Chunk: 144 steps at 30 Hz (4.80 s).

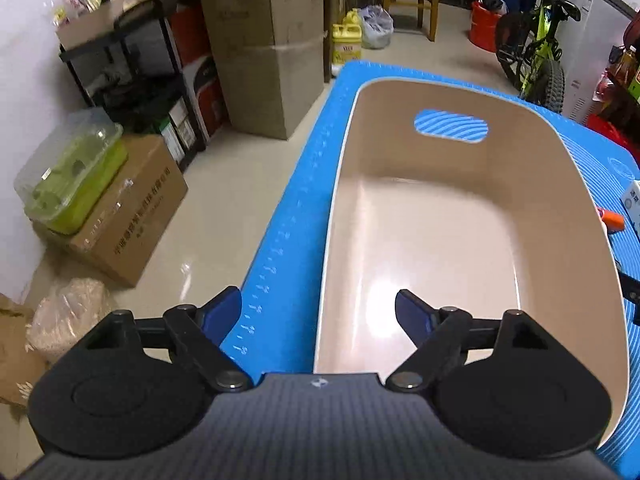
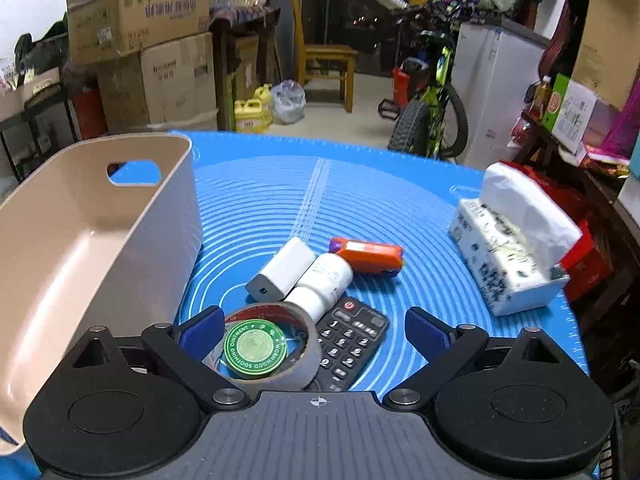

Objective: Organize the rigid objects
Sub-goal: 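Grasp the beige bin rim with the left gripper while the right gripper grasps the tape roll, then carry the clear tape roll into the bin and open the right gripper, then move the right gripper to the black remote and grasp it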

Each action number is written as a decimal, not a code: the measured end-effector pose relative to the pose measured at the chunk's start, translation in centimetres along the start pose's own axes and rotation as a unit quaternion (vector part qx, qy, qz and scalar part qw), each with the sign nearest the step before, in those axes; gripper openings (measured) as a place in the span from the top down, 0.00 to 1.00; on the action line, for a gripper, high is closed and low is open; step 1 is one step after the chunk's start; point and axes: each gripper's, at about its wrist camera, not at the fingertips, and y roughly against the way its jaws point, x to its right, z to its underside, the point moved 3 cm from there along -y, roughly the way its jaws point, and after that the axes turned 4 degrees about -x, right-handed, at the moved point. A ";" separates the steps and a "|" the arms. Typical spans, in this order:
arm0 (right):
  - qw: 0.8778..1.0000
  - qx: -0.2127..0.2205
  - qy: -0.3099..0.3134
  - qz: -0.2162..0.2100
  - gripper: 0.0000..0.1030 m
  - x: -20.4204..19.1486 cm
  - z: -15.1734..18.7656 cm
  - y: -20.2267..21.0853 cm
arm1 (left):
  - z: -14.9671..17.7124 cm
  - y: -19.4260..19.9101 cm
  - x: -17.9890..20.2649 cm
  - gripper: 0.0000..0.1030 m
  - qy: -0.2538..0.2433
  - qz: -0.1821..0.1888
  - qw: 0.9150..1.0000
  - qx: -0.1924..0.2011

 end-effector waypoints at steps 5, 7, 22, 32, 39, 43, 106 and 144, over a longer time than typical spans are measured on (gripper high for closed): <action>0.999 -0.026 0.024 0.014 0.13 -0.5 0.1 -1.9 | 0.2 -0.9 -0.6 0.37 0.004 0.010 1.000 -0.023; 0.999 -0.035 0.029 0.018 0.15 -0.5 0.1 -2.4 | 0.3 -1.1 -0.5 0.42 0.001 0.015 1.000 -0.027; 0.996 -0.079 0.043 0.022 0.50 -0.2 0.3 -4.3 | 0.2 -1.8 -0.6 0.83 0.008 0.026 0.999 -0.046; 0.995 -0.074 0.062 0.018 0.80 -1.4 0.1 -4.2 | 0.2 -1.9 -0.4 0.97 0.006 0.043 0.998 -0.048; 0.997 -0.042 0.061 0.018 0.82 -1.2 -0.2 -2.2 | 0.4 -1.9 -0.2 0.97 0.004 0.042 0.998 -0.047; 0.998 -0.014 0.061 0.025 0.82 -1.0 -0.9 -0.4 | 0.4 -1.9 -0.3 0.97 0.002 0.042 0.998 -0.046; 0.964 -0.090 0.241 -0.071 0.45 -20.2 -4.9 -2.2 | 0.2 -1.7 0.1 0.96 -0.010 0.034 0.998 -0.044; 0.960 -0.051 0.238 -0.140 0.36 -4.6 2.2 1.0 | 0.4 -1.6 -0.2 0.96 -0.014 0.031 0.998 -0.044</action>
